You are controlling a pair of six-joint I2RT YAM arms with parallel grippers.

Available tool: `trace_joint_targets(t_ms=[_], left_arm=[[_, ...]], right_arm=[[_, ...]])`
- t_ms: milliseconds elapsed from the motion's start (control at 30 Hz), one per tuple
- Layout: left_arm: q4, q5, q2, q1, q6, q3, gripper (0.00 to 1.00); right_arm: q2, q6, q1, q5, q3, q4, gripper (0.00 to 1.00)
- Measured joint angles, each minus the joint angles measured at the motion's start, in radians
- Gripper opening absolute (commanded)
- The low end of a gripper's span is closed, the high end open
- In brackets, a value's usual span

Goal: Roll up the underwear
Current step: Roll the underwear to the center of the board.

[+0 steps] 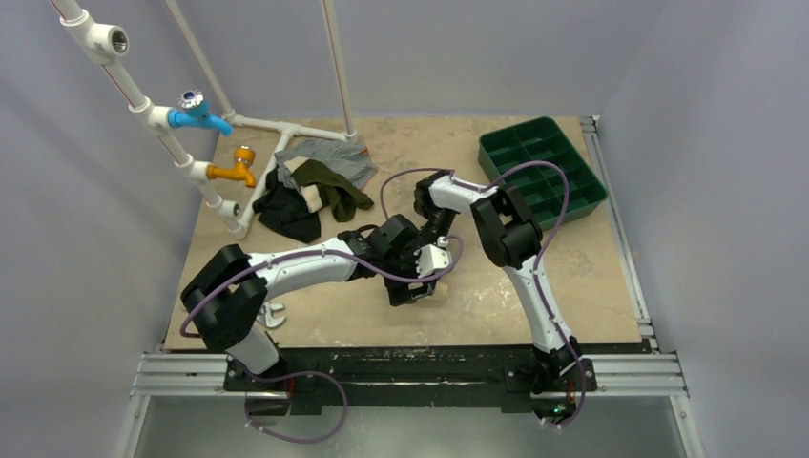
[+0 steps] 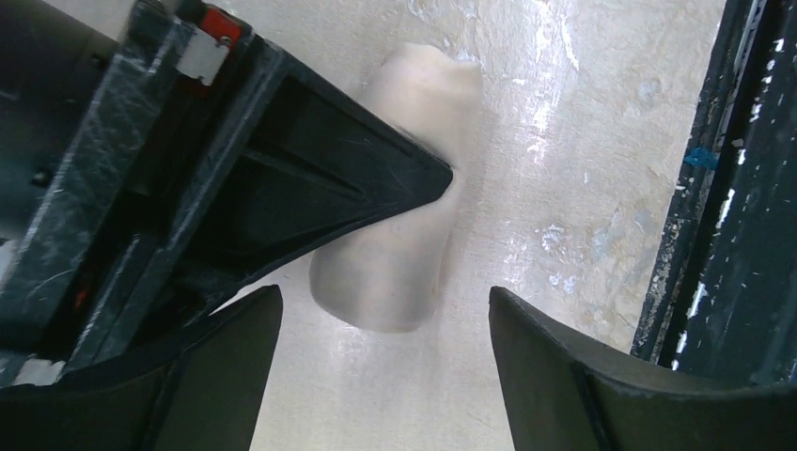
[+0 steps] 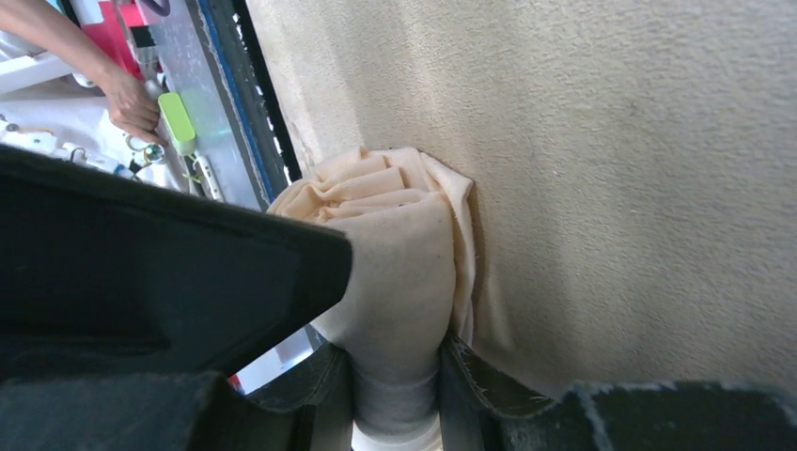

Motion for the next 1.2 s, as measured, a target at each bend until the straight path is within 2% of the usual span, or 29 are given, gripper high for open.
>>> trace_joint_targets(t_ms=[600, 733, 1000, 1133, 1200], left_arm=[[0.073, -0.103, 0.129, -0.077, 0.000, -0.016, 0.81], [0.085, -0.103, 0.142, -0.078, -0.015, -0.008, 0.70], [0.122, -0.113, 0.168, -0.077, -0.032, 0.013, 0.32], [0.113, -0.121, 0.182, -0.080, -0.023, 0.031, 0.04], [0.105, -0.129, 0.187, -0.085, -0.013, 0.039, 0.00]], right_arm=[[0.000, 0.027, -0.029, -0.002, -0.024, 0.005, 0.00], [0.000, 0.026, -0.034, 0.005, -0.029, -0.001, 0.00], [0.000, 0.021, -0.037, 0.029, -0.043, -0.020, 0.00], [-0.002, 0.021, -0.035, 0.048, -0.043, -0.025, 0.00], [-0.007, 0.021, -0.035, 0.058, -0.045, -0.025, 0.00]])
